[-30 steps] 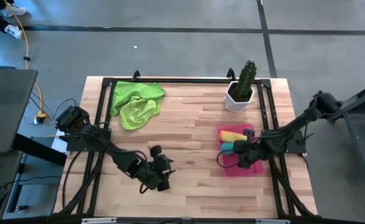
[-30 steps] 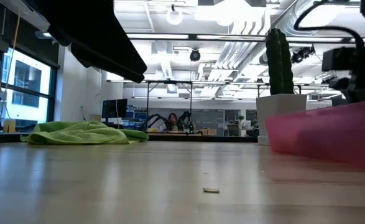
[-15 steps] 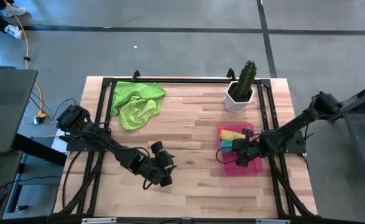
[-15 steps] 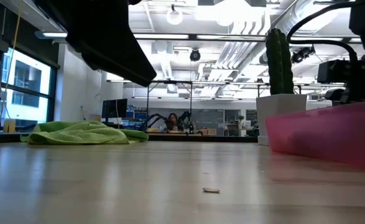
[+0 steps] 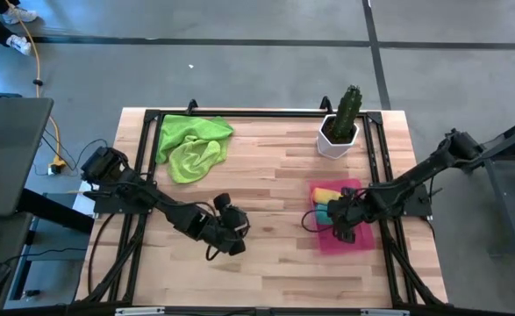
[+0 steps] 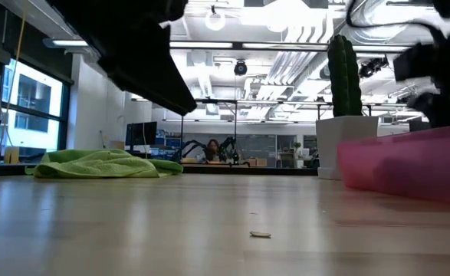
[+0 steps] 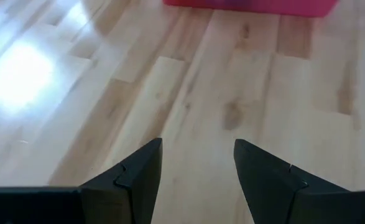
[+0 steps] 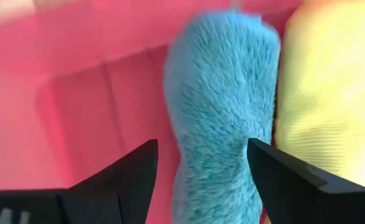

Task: Roll microfiber towels into tight, uniform cylinder then place into a basket
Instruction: Put the blue microfiber towel into the pink bin, then fold the bottom light green microfiber towel

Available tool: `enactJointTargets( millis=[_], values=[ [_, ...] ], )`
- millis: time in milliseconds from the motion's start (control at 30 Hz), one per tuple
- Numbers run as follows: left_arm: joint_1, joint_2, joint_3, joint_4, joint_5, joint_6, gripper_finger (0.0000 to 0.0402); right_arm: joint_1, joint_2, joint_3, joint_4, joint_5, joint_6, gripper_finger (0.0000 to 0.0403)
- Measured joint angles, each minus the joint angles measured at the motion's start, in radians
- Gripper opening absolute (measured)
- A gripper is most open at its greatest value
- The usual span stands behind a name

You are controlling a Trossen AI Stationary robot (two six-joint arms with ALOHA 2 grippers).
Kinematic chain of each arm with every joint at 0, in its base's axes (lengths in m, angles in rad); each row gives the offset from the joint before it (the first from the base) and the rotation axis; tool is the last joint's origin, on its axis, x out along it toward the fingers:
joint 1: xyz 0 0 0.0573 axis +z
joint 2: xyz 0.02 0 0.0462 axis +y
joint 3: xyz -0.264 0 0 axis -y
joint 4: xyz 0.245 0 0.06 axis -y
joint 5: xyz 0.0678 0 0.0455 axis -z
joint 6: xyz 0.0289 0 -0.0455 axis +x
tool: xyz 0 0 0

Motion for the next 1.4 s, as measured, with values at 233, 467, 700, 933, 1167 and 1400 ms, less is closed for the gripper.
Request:
enactJointTargets(
  millis=[233, 467, 700, 933, 1167, 1400],
  values=[
    [0.088, 0.0, 0.0, -0.015, -0.014, 0.133, 0.0188, 0.0, 0.0, 0.197, -0.19, 0.145, -0.003, 0.0239],
    [0.258, 0.0, 0.001, -0.215, -0.083, 0.123, 0.0188, 0.0, 0.0, 0.27, -0.157, 0.377, -0.003, 0.0239],
    [0.51, -0.001, 0.001, -0.603, -0.071, -0.1, 0.0188, 0.0, 0.0, 0.257, -0.083, 0.486, -0.004, 0.0239],
    [0.767, -0.001, -0.003, -0.761, 0.085, -0.237, 0.0188, -0.023, 0.0, 0.248, -0.049, 0.523, -0.003, 0.0239],
    [0.857, 0.003, -0.075, -0.609, 0.245, -0.179, 0.0188, -0.065, 0.0, 0.248, -0.049, 0.52, -0.007, 0.0239],
    [0.778, -0.002, -0.125, -0.445, 0.304, -0.149, 0.0188, -0.101, 0.0, 0.248, -0.049, 0.514, -0.064, 0.0239]
  ],
)
